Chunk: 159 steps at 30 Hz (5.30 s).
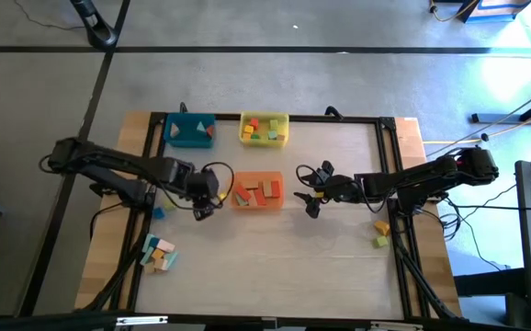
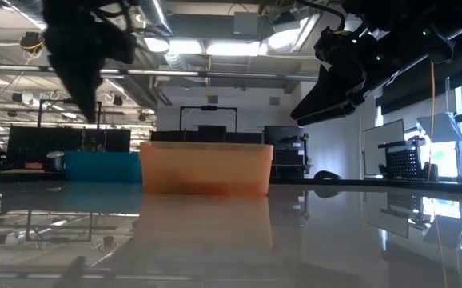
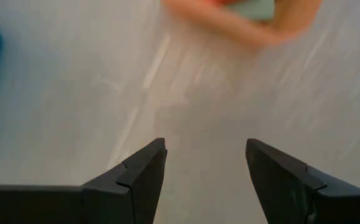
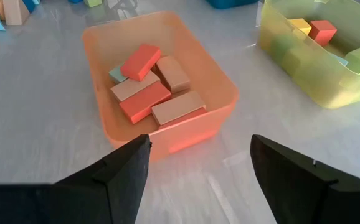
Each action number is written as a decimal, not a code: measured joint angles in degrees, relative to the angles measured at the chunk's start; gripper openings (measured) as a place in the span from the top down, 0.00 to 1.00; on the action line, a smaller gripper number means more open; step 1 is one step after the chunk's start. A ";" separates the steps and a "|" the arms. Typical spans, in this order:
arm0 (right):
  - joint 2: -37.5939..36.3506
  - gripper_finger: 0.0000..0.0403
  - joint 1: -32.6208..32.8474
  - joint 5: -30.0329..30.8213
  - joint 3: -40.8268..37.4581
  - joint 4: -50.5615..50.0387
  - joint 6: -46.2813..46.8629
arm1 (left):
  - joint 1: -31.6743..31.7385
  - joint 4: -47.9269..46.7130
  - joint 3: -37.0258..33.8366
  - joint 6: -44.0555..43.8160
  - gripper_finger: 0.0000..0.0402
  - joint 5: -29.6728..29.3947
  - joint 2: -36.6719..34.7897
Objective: Sort blocks by size
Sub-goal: Put the light green square block into the yellow bin, then put the blue square block into the yellow bin
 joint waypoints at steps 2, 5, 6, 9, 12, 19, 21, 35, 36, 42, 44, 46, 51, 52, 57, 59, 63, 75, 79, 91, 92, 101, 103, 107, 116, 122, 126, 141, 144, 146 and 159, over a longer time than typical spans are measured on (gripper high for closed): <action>0.00 0.32 0.00 0.00 0.00 -0.02 0.00 | -1.87 -2.19 0.00 -4.04 0.48 0.93 0.00; 0.00 0.32 0.00 -0.05 0.00 0.00 0.01 | -4.98 -4.40 -0.48 -10.00 0.48 3.80 0.00; 0.00 0.32 0.00 -0.07 0.00 -0.02 0.01 | -6.07 -5.28 -0.82 -12.15 0.48 4.08 0.00; 0.00 0.32 0.00 -0.07 0.00 0.02 0.00 | -8.72 -8.05 -2.30 -17.91 0.48 5.03 0.00; 0.00 0.32 0.00 -0.07 0.00 0.13 0.00 | -10.27 -11.02 -3.90 -21.90 0.48 5.14 0.00; 0.00 0.32 0.00 -0.09 0.00 0.28 0.01 | -6.47 -12.29 -8.21 -19.00 0.48 5.13 0.21; 0.00 0.32 0.00 -0.09 0.00 0.29 0.01 | -4.07 -12.98 -9.40 -16.22 0.48 4.92 0.43; 0.00 0.32 0.00 -0.11 0.00 0.50 0.02 | 5.53 -10.53 -14.02 2.15 0.48 9.02 6.16; 0.00 0.32 0.00 -0.11 0.00 0.48 0.02 | 5.53 -10.53 -14.19 2.75 0.48 9.28 6.88; 0.00 0.32 0.00 -0.11 0.00 0.48 0.02 | 5.53 -10.56 -14.36 6.10 0.48 9.82 12.05; -0.02 0.32 0.00 -0.11 0.00 0.46 0.02 | 5.53 -10.65 -14.36 7.43 0.48 10.45 13.76; -0.01 0.32 0.00 -0.13 0.00 0.46 0.02 | 5.53 -10.64 -14.36 8.56 0.48 10.98 15.45; -0.02 0.32 0.00 -0.13 0.00 0.42 0.02 | 5.53 -10.08 -14.36 11.63 0.54 11.18 19.18; -0.02 0.32 0.00 -0.13 0.00 0.42 0.02 | 5.53 -9.71 -14.35 12.38 0.57 11.54 19.72; -0.02 0.32 0.00 -0.13 0.00 0.04 0.02 | 5.53 -9.52 -14.12 13.51 0.71 12.11 20.90; -0.02 0.32 0.00 -0.13 0.00 0.04 0.02 | 5.53 -9.57 -13.67 13.08 0.71 12.07 21.00; -0.02 0.32 0.00 -0.13 0.00 0.17 0.02 | 5.53 -8.65 -11.18 13.35 0.71 11.96 21.03; -0.02 0.32 0.00 -0.13 0.00 0.28 0.48 | 8.35 -7.76 -4.01 17.21 0.70 0.01 14.25; -0.02 0.32 0.00 -0.13 0.00 0.38 0.48 | 13.34 -2.84 -3.74 20.41 0.70 -2.64 9.70; -0.02 0.32 0.00 0.11 0.00 0.29 0.45 | 30.75 34.52 -3.91 33.32 0.70 -3.38 5.03; -0.02 0.32 0.00 0.13 0.00 0.31 0.26 | 31.95 38.89 -4.19 33.49 0.70 -3.07 5.54; -0.02 0.32 0.00 0.55 -0.02 0.57 -0.14 | 39.26 68.40 -5.42 32.24 0.70 2.50 17.07; -0.02 0.32 0.00 0.55 -0.02 0.57 -0.44 | 40.36 73.36 -5.42 30.72 0.70 3.62 19.95; -0.02 0.32 0.00 1.01 -0.02 0.78 -1.44 | 42.16 76.12 -2.95 29.12 0.69 5.41 25.11; -0.02 0.32 0.00 1.02 -0.02 1.05 -1.47 | 43.80 75.77 2.00 29.38 0.66 6.40 30.45; -0.02 0.32 0.00 1.01 -0.02 1.05 -1.64 | 43.76 75.36 2.24 29.98 0.48 6.40 30.43; -0.02 0.32 0.00 1.01 -0.02 1.05 -1.64 | 43.43 71.64 2.21 30.10 0.41 6.42 29.02; -0.02 0.32 0.00 0.98 -0.02 1.36 -1.55 | 30.28 32.87 2.23 30.25 0.39 4.35 7.82; -0.02 0.32 0.00 0.98 -0.02 1.36 -1.53 | 25.69 21.12 2.23 24.89 0.39 3.18 5.33; -0.02 0.32 0.00 0.98 -0.02 1.31 -1.53 | 22.72 13.28 2.23 20.59 0.39 2.70 4.63; -0.02 0.32 0.00 0.55 -0.02 0.25 -1.54 | 10.37 -16.08 2.16 -3.83 0.39 6.48 5.72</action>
